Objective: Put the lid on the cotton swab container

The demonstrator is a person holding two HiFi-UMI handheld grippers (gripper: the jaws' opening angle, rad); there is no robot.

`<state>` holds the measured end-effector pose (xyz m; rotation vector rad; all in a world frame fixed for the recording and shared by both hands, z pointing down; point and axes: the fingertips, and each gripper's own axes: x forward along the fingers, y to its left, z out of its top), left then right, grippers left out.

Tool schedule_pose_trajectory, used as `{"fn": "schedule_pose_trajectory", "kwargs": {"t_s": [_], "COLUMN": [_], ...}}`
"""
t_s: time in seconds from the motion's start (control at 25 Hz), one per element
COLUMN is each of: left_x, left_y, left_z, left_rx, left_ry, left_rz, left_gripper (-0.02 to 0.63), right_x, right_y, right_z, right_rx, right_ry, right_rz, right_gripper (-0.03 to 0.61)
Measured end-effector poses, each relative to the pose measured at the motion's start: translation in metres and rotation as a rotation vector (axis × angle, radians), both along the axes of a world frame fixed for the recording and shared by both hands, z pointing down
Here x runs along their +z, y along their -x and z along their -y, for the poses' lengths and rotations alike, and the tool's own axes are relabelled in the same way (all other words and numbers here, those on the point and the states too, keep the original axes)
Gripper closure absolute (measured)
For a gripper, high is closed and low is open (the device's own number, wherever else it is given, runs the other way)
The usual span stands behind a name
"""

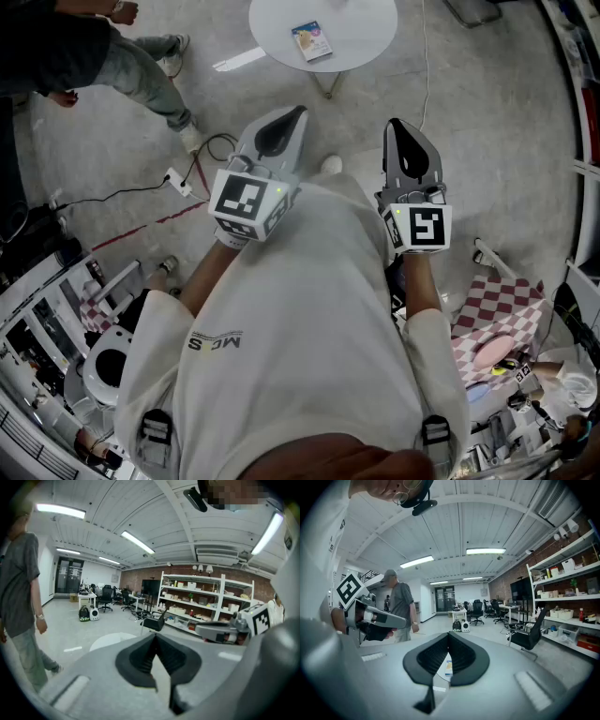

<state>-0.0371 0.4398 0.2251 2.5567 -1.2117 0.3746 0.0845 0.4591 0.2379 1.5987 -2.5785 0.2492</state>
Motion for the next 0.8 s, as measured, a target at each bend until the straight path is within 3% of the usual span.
{"fn": "schedule_pose_trajectory", "kwargs": {"t_s": [0.4, 0.8], "left_x": [0.011, 0.037], "left_y": [-0.017, 0.007], "left_z": [0.023, 0.131], "left_rx": [-0.003, 0.002], "left_ry": [0.030, 0.091], "left_rz": [0.015, -0.010], "left_gripper": [0.613, 0.614], "right_x": [0.013, 0.037], "right_y": [-0.027, 0.002], "right_z": [0.021, 0.124], "right_rx": [0.036, 0.023], "right_ry": [0.024, 0.086], "right_rz": [0.047, 0.021], "right_gripper": [0.589, 0.588]}}
